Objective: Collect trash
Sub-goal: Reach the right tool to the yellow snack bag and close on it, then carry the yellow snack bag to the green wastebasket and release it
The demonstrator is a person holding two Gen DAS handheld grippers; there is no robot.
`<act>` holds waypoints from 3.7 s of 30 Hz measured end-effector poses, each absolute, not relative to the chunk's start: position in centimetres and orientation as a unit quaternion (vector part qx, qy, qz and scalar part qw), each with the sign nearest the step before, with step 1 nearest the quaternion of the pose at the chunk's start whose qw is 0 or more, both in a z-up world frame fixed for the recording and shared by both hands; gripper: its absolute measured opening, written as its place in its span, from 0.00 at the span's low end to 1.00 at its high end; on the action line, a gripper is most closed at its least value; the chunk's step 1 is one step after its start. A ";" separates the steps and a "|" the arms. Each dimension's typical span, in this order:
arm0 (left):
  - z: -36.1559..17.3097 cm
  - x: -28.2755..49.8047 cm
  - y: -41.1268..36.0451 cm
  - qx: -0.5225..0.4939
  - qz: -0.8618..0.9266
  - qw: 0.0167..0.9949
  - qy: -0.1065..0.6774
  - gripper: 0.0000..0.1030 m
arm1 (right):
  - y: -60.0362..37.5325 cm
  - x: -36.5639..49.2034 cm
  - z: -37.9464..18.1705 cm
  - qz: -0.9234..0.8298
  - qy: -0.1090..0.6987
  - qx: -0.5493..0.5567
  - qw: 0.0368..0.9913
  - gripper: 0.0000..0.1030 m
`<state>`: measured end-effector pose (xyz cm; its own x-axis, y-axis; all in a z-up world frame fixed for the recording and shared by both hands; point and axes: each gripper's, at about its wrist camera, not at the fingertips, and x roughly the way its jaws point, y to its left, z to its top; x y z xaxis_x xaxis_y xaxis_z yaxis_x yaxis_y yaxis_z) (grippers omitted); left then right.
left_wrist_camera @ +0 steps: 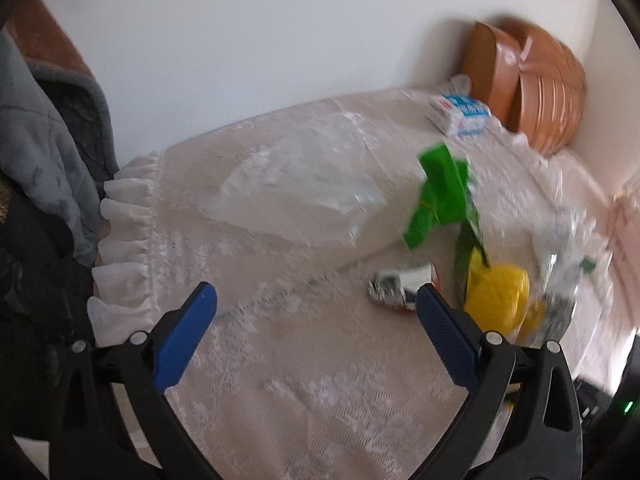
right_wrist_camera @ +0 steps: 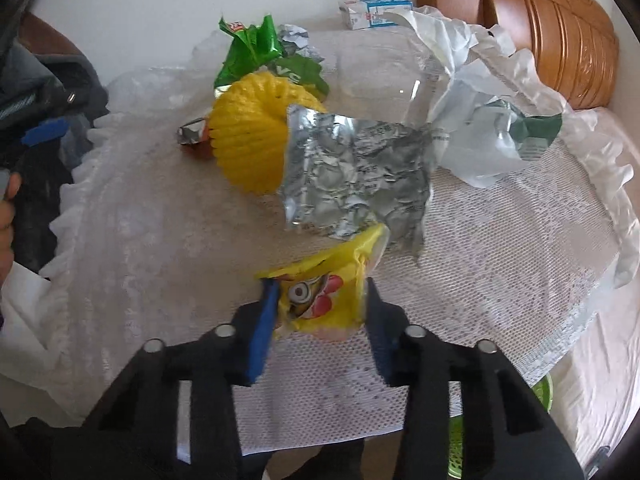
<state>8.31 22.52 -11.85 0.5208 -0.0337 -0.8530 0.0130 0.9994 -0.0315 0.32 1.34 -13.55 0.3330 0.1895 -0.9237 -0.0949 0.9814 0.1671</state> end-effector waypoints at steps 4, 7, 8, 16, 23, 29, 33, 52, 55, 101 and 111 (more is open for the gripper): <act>-12.5 11.2 24.0 -0.065 -0.004 0.869 0.491 0.93 | 1.5 0.6 -12.7 0.100 0.566 0.049 0.817 0.37; -14.3 14.0 24.8 -0.124 0.010 0.850 0.512 0.93 | 1.6 0.6 -11.6 0.110 0.555 0.045 0.823 0.37; -14.8 15.0 25.1 -0.152 0.015 0.843 0.515 0.93 | 1.8 0.5 -11.2 0.110 0.551 0.040 0.826 0.37; -18.3 20.1 25.5 -0.264 0.027 0.799 0.539 0.65 | 1.0 0.2 -9.7 0.091 0.542 0.044 0.834 0.38; -19.8 19.7 25.1 -0.270 0.036 0.799 0.536 0.15 | -1.3 0.0 -9.2 0.067 0.536 0.080 0.838 0.38; -17.3 17.6 26.4 -0.272 0.035 0.819 0.504 0.06 | -3.6 -0.3 -8.0 0.057 0.512 0.104 0.851 0.38; -12.8 15.0 26.6 -0.237 0.029 0.853 0.465 0.06 | -5.8 -1.0 -6.7 0.044 0.487 0.119 0.864 0.38; 4.2 -4.2 7.6 -0.062 -0.314 0.878 0.355 0.06 | -26.2 -15.0 -3.5 -0.182 0.423 0.153 0.874 0.38; 3.7 -6.8 1.6 -0.038 -0.399 0.837 0.371 0.06 | -28.6 -18.4 -3.5 -0.216 0.419 0.153 0.869 0.38; -8.5 -10.9 -18.2 0.154 -0.420 0.771 0.454 0.93 | -31.6 -26.3 -7.2 -0.274 0.443 0.196 0.831 0.39; -8.2 -8.9 -15.2 0.129 -0.397 0.780 0.466 0.93 | -29.5 -24.2 -10.6 -0.268 0.496 0.195 0.803 0.96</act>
<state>-8.95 -15.24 -8.23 0.2510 -0.4993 -0.8293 0.7403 0.6509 -0.1678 -24.20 -29.54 -10.58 0.3650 -0.2371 -0.9003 0.6236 0.7803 0.0473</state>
